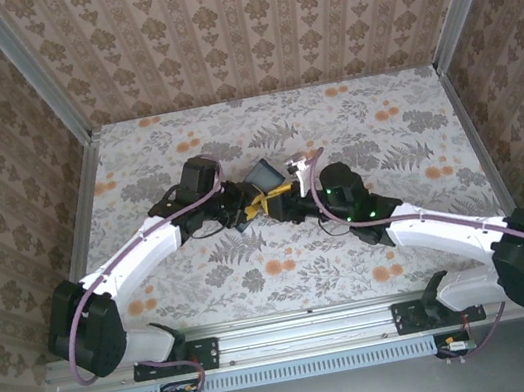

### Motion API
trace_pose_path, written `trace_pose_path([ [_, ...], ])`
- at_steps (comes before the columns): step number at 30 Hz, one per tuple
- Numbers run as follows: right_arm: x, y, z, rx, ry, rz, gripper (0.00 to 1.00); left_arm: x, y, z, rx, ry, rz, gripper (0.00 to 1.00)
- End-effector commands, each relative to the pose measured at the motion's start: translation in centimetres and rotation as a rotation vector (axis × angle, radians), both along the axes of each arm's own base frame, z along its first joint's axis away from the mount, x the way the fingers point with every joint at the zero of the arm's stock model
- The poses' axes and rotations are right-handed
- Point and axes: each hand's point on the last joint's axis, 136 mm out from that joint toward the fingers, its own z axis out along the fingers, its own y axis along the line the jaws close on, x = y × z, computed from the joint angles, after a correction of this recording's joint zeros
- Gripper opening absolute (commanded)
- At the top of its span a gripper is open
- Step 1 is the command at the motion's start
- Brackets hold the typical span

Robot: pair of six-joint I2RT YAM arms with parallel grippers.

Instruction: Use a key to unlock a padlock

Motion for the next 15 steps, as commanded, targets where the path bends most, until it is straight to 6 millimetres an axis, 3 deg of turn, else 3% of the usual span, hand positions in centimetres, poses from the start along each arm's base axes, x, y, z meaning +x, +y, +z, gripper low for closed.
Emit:
trace_pose_path([
  [1,-0.21,0.39,-2.81,0.022,0.106,0.008,0.38,0.36,0.12,1.92,-0.014,-0.048,-0.005,0.00],
  [10,0.52,1.05,-2.42,0.096,0.134,0.004,0.35,0.23,0.17,1.89,-0.018,-0.046,0.000,0.00],
  [15,0.37,0.93,-2.89,0.097,0.151,0.001,0.26,0.28,0.18,1.95,-0.025,-0.047,0.004,0.00],
])
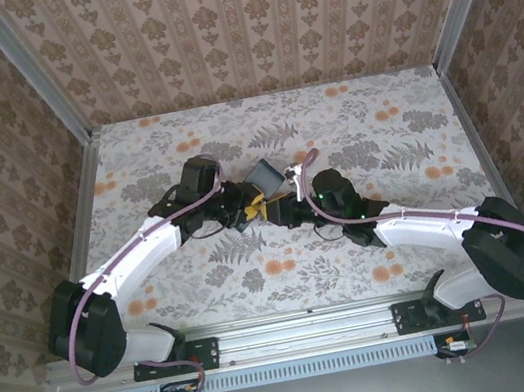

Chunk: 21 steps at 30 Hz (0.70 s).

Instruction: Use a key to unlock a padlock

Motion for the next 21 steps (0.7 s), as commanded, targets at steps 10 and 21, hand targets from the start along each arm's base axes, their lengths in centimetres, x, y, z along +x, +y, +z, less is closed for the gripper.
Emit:
trace_pose_path([
  [10,-0.2,-0.2,-0.8,0.003,0.036,-0.001,0.28,0.4,0.4,2.1,-0.026,-0.049,0.020,0.00],
  [21,-0.3,-1.3,-2.2,-0.036,0.063,-0.030,0.28,0.5,0.6,2.2,-0.014,-0.054,0.031,0.00],
])
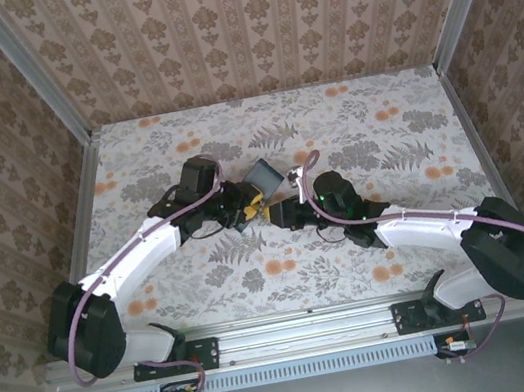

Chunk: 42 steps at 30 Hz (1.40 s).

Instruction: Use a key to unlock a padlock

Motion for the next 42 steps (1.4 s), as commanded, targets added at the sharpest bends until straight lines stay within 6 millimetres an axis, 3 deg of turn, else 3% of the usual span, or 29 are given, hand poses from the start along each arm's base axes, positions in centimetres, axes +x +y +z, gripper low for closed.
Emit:
trace_pose_path([
  [1,-0.1,-0.5,-0.5,-0.010,0.014,-0.012,0.28,0.4,0.3,2.2,-0.024,-0.047,0.020,0.00],
  [18,0.6,0.8,0.1,0.048,0.020,0.001,0.26,0.2,-0.2,2.4,-0.032,-0.049,0.009,0.00],
  [31,1.8,1.2,1.3,0.077,-0.006,-0.028,0.12,-0.1,-0.9,2.9,-0.047,-0.055,-0.001,0.00],
  [36,1.3,1.4,1.0,0.036,-0.036,0.009,0.00,-0.1,-0.9,3.1,-0.048,-0.057,0.005,0.00],
  [42,-0.1,0.9,0.3,-0.060,-0.113,0.071,0.00,0.0,-0.6,3.0,-0.041,-0.060,0.007,0.00],
])
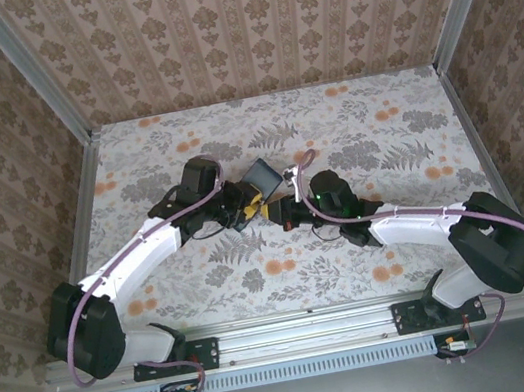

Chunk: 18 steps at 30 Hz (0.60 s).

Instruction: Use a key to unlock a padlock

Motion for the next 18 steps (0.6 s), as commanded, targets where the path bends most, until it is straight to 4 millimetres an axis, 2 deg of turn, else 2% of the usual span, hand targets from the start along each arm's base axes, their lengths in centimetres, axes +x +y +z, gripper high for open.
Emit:
trace_pose_path([
  [1,-0.8,-0.4,-0.4,-0.122,-0.087,0.050,0.00,-0.2,-0.7,3.1,-0.066,-0.045,-0.019,0.00],
  [6,-1.2,-1.8,0.3,-0.326,-0.195,0.103,0.00,-0.2,-0.8,3.3,-0.062,-0.047,-0.024,0.00],
  [11,-1.8,0.2,2.4,-0.213,-0.203,0.180,0.00,-0.3,-1.3,3.3,-0.067,-0.046,-0.034,0.00],
  [14,-0.9,0.5,2.4,-0.196,-0.215,0.143,0.00,-0.5,-1.8,3.2,-0.075,-0.041,-0.041,0.00],
  [18,-0.7,0.4,3.9,-0.209,-0.333,0.109,0.00,-0.9,-2.0,3.1,-0.068,-0.026,-0.052,0.00],
])
